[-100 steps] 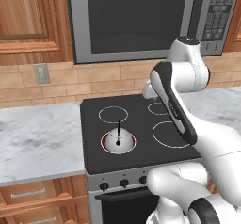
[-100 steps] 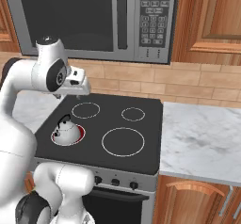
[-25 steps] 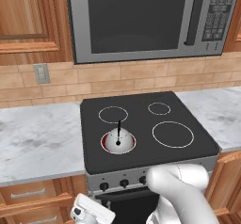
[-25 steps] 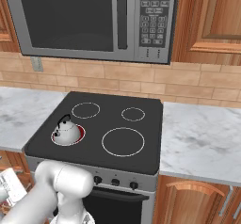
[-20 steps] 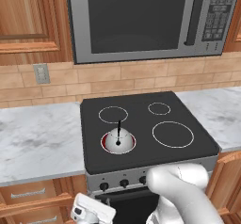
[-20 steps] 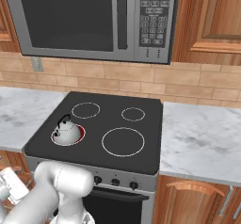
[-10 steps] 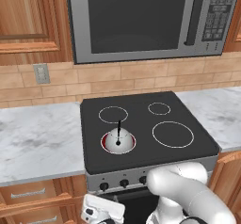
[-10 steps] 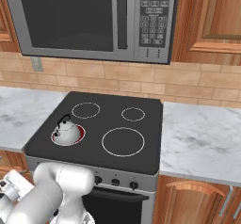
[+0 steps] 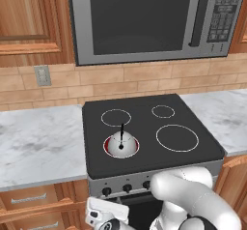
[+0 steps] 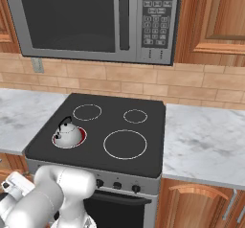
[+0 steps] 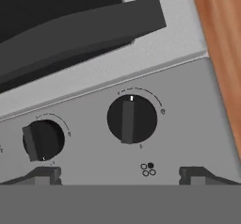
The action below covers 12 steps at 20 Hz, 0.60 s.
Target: Lower the heat of the kettle.
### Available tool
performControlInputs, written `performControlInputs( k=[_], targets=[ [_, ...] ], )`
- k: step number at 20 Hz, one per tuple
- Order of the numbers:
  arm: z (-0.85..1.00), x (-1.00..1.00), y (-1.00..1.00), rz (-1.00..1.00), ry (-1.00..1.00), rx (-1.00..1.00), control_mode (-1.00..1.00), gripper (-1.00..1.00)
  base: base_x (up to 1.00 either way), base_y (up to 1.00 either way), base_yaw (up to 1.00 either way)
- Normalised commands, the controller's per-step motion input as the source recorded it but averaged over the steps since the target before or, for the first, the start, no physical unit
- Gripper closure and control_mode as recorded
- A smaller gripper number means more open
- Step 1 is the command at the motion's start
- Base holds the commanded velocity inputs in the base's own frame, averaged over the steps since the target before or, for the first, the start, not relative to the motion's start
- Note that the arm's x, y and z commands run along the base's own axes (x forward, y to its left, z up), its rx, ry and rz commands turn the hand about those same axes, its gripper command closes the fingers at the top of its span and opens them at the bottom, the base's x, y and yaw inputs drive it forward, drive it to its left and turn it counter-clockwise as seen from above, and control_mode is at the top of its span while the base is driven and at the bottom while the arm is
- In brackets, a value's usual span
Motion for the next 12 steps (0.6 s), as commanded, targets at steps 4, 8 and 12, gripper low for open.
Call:
performControlInputs(
  k=[4, 8, 12],
  targets=[
    [-0.03, 0.12, 0.28, 0.01, 0.0, -0.02, -1.0, -1.0, 0.0, 0.0, 0.0],
    [-0.03, 0.27, 0.06, 0.04, 0.01, 0.0, -1.0, -1.0, 0.0, 0.0, 0.0],
    [-0.22, 0.16, 0.0, 0.06, 0.0, 0.0, -1.0, -1.0, 0.0, 0.0, 0.0]
  ],
)
